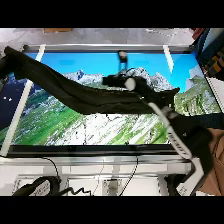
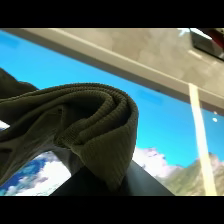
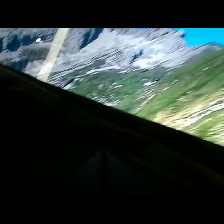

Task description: Fold the clothes and pants, and hang the long-sleeved shirts on hangers.

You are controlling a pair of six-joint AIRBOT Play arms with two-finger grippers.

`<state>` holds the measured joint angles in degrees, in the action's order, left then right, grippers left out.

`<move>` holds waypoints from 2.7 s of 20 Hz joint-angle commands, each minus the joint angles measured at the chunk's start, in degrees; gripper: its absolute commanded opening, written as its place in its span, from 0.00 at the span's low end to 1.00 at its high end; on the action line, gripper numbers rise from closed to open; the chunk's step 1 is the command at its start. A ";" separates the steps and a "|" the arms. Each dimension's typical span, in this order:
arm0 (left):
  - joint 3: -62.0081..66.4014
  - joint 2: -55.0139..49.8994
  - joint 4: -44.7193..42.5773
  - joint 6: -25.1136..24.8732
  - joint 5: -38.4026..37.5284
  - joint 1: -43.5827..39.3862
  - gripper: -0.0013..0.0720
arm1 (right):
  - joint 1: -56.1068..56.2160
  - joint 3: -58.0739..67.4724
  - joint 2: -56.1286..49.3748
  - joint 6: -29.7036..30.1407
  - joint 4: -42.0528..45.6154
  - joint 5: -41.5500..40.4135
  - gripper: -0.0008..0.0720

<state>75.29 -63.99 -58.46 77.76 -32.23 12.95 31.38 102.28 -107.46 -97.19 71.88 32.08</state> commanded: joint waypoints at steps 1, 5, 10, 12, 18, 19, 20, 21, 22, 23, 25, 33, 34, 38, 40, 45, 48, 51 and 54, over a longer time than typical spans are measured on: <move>0.02 2.49 0.04 -0.24 -0.87 -4.24 0.05 | 7.80 11.17 -10.95 -3.72 -4.07 2.14 0.07; 0.02 2.45 0.04 -0.26 -0.28 -9.31 0.05 | 13.00 16.15 -17.68 -10.19 -6.58 0.57 0.07; 0.00 2.05 0.04 -0.22 -0.02 -14.53 0.05 | 15.10 16.15 -18.51 -10.19 -8.63 -4.55 0.07; 0.00 1.31 0.02 -0.24 0.04 -16.87 0.05 | 14.51 16.15 -18.36 -10.16 -8.92 -4.39 0.07; 0.00 -8.24 7.08 -0.24 0.09 -23.30 0.05 | 4.07 16.15 -11.72 -5.05 -0.98 6.86 0.07; 0.00 -10.75 10.43 -0.26 0.09 -25.03 0.05 | 1.07 16.15 -9.64 -5.07 -0.07 7.28 0.07; 0.00 -13.53 12.59 -0.28 0.17 -27.17 0.05 | -1.97 16.15 -7.65 -5.07 0.85 7.50 0.07; 0.00 -16.17 13.07 -0.26 0.63 -29.46 0.05 | -5.35 16.15 -5.53 -5.07 2.21 7.85 0.07; 0.00 -18.71 13.11 -0.26 1.42 -31.71 0.05 | -8.70 16.15 -3.72 -5.07 3.37 8.55 0.07; 0.00 -21.14 13.11 -0.26 2.56 -34.01 0.05 | -12.44 16.13 -1.88 -5.07 3.76 9.97 0.07; 0.02 -25.68 13.18 -0.24 5.77 -39.01 0.05 | -18.99 16.15 1.09 -5.11 3.61 14.45 0.07; 0.02 -26.97 11.87 -1.88 10.86 -46.86 0.99 | -32.54 14.91 5.31 -2.89 3.61 31.41 0.07; 0.02 -25.57 7.39 -2.38 10.16 -45.48 0.98 | -32.81 14.91 5.31 -0.46 3.63 32.89 0.07; 0.02 -19.74 -4.55 -1.55 0.33 -33.48 0.79 | -32.81 14.91 5.31 5.49 4.28 36.28 0.07; 0.02 -18.21 -7.61 -2.49 -9.55 -24.72 0.78 | -32.76 14.91 5.31 5.49 4.24 36.26 0.07; 0.00 -22.49 -4.57 -11.41 -31.63 -5.27 0.78 | -32.76 14.91 5.31 5.49 3.15 36.28 0.07; 0.00 -28.48 5.22 -14.14 -34.51 1.62 0.94 | -32.76 14.91 5.31 5.46 2.47 36.33 0.07; 0.00 -34.97 13.99 -17.84 -34.42 3.43 0.99 | -32.76 14.91 5.31 5.46 1.68 36.30 0.07; 0.00 -39.95 19.91 -21.44 -33.35 1.03 0.98 | -32.76 14.91 5.31 5.46 1.46 36.30 0.07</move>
<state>75.31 -99.22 -46.17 60.47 -64.77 14.06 -1.39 117.19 -102.19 -91.74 73.84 68.31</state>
